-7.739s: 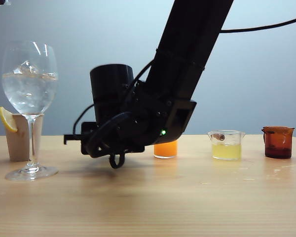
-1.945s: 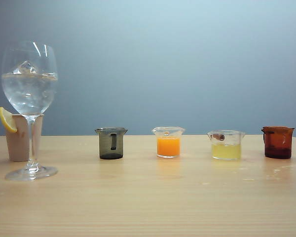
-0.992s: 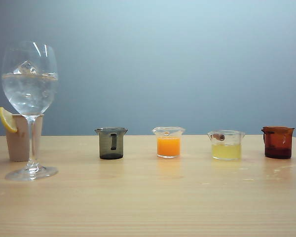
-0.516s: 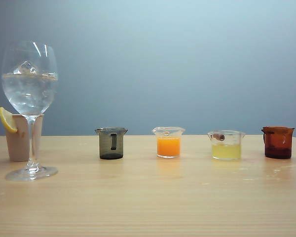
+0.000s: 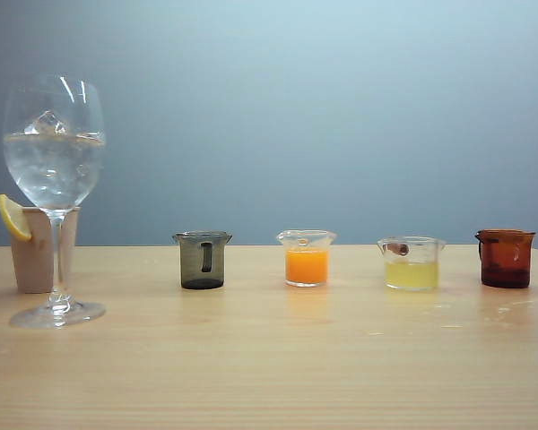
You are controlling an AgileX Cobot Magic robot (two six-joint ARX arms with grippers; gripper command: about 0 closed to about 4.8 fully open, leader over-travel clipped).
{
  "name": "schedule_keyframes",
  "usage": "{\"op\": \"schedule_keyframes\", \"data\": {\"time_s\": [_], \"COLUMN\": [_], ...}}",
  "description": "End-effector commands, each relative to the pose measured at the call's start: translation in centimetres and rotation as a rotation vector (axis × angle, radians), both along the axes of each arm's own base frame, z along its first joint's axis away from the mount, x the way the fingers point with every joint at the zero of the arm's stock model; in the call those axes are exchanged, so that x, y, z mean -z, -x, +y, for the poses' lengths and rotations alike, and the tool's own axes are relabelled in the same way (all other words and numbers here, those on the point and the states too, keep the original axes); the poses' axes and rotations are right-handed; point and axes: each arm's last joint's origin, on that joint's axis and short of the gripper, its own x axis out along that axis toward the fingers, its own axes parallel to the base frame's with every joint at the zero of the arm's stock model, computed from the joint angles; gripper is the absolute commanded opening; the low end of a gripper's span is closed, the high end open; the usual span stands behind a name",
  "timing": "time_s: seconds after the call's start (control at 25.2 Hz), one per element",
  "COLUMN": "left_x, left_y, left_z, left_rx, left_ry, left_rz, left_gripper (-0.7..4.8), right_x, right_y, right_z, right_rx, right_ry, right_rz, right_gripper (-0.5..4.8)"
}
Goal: Pick up the first measuring cup from the left, pour the coconut rum inside into the goblet, and finally put the measuring cup back in its original place.
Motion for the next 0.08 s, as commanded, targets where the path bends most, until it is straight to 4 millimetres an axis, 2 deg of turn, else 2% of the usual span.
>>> {"op": "schedule_keyframes", "data": {"time_s": [0.04,0.08], "left_x": [-0.1,-0.1], "left_y": [0.0,0.0], "left_z": [0.0,-0.01], "left_rx": [0.0,0.0], "left_ry": [0.0,0.0], "left_rz": [-0.007,-0.007], "left_gripper": [-0.03,-0.03], "right_x": [0.03,0.03], "right_y": [-0.03,-0.03], "right_z": [-0.01,-0.01], "right_rx": [0.002,0.002], "right_ry": [-0.002,-0.002], "right_rz": [-0.006,-0.006], "right_gripper": [1.44,1.44]}}
